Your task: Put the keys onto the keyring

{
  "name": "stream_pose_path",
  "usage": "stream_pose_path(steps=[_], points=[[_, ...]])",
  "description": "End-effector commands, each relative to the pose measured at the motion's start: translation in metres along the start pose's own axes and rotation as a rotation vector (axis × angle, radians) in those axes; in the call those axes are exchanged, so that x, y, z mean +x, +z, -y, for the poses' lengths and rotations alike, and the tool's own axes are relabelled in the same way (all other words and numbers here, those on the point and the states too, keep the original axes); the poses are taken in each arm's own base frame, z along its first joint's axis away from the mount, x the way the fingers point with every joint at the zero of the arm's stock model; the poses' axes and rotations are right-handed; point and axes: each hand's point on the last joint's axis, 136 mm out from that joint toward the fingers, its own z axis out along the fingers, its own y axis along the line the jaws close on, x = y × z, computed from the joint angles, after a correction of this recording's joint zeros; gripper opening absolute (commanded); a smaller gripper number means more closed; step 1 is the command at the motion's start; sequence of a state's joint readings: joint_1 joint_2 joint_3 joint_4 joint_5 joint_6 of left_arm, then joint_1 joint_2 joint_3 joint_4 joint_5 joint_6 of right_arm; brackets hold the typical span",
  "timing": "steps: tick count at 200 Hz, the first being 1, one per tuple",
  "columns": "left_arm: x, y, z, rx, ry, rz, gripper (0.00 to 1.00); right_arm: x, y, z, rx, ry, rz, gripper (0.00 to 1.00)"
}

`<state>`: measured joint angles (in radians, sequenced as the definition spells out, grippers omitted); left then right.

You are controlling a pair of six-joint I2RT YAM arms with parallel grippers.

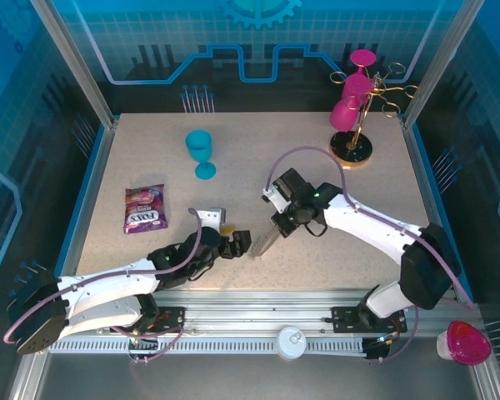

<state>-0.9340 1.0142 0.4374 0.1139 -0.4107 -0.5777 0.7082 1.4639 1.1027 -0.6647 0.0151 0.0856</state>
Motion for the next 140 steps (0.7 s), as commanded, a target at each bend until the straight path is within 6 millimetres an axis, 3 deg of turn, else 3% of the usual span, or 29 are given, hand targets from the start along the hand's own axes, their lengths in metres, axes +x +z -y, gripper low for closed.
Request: stream_pose_path(steps=[1, 19, 44, 69, 100, 140], points=[[-0.032, -0.011, 0.033, 0.135, 0.280, 0.070, 0.89, -0.008, -0.010, -0.011, -0.092, 0.003, 0.064, 0.00], [-0.033, -0.014, 0.042, 0.249, 0.421, 0.023, 0.88, -0.010, -0.015, -0.013, -0.112, -0.011, 0.085, 0.00], [-0.041, -0.014, 0.045, 0.344, 0.514, -0.005, 0.73, -0.015, -0.025, -0.020, -0.154, -0.035, 0.121, 0.00], [-0.034, -0.017, 0.064, 0.475, 0.657, 0.007, 0.66, -0.020, -0.034, -0.028, -0.196, -0.054, 0.157, 0.00], [-0.035, -0.012, 0.073, 0.520, 0.725, 0.013, 0.55, -0.023, -0.047, -0.038, -0.248, -0.085, 0.192, 0.00], [-0.044, -0.008, 0.078, 0.533, 0.764, 0.074, 0.57, -0.025, -0.060, -0.048, -0.292, -0.128, 0.231, 0.00]])
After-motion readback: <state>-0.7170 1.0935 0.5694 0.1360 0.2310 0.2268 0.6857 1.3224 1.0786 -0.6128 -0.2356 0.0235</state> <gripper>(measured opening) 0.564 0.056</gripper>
